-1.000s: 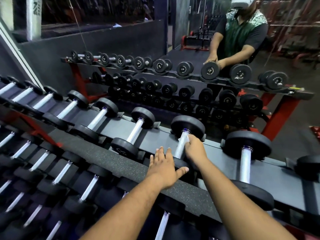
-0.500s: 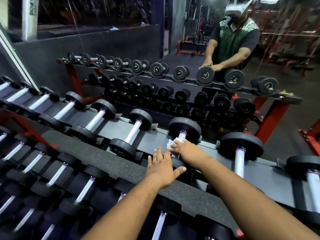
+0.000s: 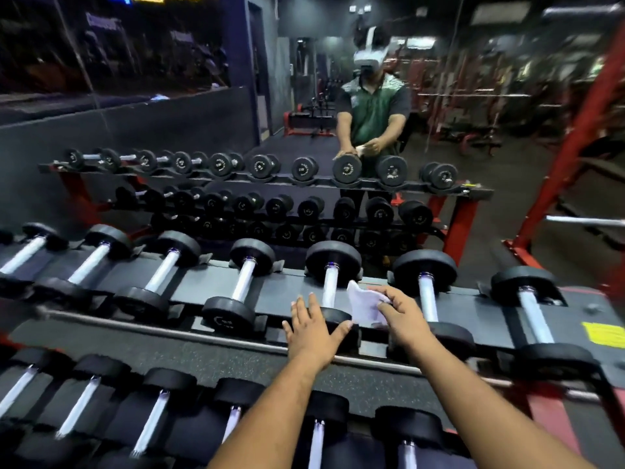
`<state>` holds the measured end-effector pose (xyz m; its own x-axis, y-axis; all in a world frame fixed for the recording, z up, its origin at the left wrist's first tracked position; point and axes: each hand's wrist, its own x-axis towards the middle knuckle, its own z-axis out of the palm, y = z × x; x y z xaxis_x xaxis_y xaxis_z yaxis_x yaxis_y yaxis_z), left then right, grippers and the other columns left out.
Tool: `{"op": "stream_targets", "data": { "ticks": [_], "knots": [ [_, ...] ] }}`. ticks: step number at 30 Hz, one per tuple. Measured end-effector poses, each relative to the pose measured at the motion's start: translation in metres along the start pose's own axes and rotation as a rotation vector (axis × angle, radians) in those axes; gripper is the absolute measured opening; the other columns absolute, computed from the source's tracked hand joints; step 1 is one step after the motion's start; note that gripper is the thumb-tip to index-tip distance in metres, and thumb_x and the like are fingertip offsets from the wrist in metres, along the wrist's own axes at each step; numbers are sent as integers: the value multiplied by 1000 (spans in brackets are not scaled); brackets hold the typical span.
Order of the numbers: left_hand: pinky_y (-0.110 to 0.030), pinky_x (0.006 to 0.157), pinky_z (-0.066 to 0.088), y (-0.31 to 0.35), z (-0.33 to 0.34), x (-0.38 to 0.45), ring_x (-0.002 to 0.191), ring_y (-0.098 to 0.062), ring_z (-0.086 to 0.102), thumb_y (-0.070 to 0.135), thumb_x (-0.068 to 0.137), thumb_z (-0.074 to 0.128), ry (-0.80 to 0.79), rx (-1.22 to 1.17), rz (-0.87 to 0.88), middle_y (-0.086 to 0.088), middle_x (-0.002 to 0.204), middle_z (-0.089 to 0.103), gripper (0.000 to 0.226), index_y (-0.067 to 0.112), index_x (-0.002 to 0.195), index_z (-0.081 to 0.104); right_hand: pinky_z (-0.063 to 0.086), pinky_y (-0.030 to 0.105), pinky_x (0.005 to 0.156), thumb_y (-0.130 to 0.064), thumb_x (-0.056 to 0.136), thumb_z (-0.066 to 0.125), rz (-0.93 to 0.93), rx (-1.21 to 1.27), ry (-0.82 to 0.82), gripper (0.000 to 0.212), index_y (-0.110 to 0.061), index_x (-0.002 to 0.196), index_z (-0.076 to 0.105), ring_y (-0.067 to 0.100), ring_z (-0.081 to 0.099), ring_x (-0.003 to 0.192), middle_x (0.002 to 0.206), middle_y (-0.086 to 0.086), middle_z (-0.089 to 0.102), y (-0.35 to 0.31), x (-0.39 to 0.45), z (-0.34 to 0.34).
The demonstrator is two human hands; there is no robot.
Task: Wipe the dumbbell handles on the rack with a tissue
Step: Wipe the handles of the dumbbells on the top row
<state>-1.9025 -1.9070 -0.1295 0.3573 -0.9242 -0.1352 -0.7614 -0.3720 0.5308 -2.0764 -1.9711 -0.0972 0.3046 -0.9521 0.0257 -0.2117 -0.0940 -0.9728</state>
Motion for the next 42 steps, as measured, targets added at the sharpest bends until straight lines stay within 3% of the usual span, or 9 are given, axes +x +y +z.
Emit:
{"op": "stream_targets", "data": {
  "ticks": [5, 8, 12, 15, 21, 27, 30, 37, 42],
  "knots": [
    [-53, 122, -6, 9, -1, -30, 154, -24, -18, 86, 80, 24, 95, -61, 135, -6, 167, -18, 109, 19, 161, -6, 60, 38, 67, 2, 98, 43, 88, 325, 101, 30, -11, 113, 65, 16, 71, 84, 106, 7, 73, -9, -58, -12],
    [-41, 123, 22, 30, 12, -67, 151, -21, 23, 87, 78, 31, 104, -343, 220, -2, 164, 25, 106, 18, 158, 26, 58, 41, 70, -1, 98, 51, 58, 404, 94, 23, -9, 115, 64, 25, 72, 86, 104, 11, 74, -3, -88, -23],
    [-29, 78, 51, 66, 29, -103, 94, -17, 67, 55, 94, 61, -15, -741, 108, -4, 102, 74, 44, 14, 108, 69, 55, 47, 74, -5, 95, 61, -10, 420, 40, 18, -8, 113, 65, 32, 70, 85, 104, 25, 71, 9, -120, -45],
    [-26, 67, 51, 80, 31, -122, 77, -14, 66, 27, 101, 61, 32, -837, 74, -7, 92, 76, 19, 13, 97, 72, 59, 42, 67, -3, 94, 64, -28, 365, 11, 18, -5, 112, 65, 29, 70, 83, 103, 24, 70, 14, -134, -61],
    [-33, 56, 50, 110, 47, -159, 56, -20, 57, 24, 103, 58, 46, -852, 60, -14, 82, 71, 19, 9, 99, 69, 52, 37, 63, 2, 84, 61, -32, 225, -152, 26, -14, 103, 70, 21, 63, 71, 90, 11, 72, 27, -164, -117],
    [-38, 58, 55, 125, 58, -177, 72, -19, 67, 34, 101, 61, -52, -606, 191, -10, 88, 73, 20, 16, 97, 68, 56, 30, 70, -38, 85, 72, 8, 95, -294, 35, -27, 117, 66, 12, 70, 86, 98, 3, 74, 30, -180, -146],
    [-38, 56, 52, 129, 53, -182, 68, -17, 61, 35, 100, 61, -30, -574, 227, -8, 82, 66, 21, 15, 94, 65, 51, 27, 61, -21, 98, 62, -54, 11, -278, 11, -14, 103, 68, 14, 67, 69, 81, 0, 73, 29, -191, -147],
    [-46, 73, 56, 119, 38, -185, 76, -19, 62, 39, 97, 66, -11, -724, 217, -11, 86, 71, 25, 16, 90, 69, 46, 32, 68, -27, 95, 63, -26, -33, -247, 12, -17, 97, 69, 7, 58, 71, 83, -1, 69, 27, -210, -141],
    [-21, 63, 50, 113, 38, -200, 73, -7, 62, 46, 94, 61, -87, -875, 234, 3, 89, 68, 32, 15, 103, 65, 53, 28, 71, -10, 96, 61, -9, 108, -97, 11, -14, 98, 71, 14, 67, 81, 93, 4, 76, 18, -212, -118]
  ]
}}
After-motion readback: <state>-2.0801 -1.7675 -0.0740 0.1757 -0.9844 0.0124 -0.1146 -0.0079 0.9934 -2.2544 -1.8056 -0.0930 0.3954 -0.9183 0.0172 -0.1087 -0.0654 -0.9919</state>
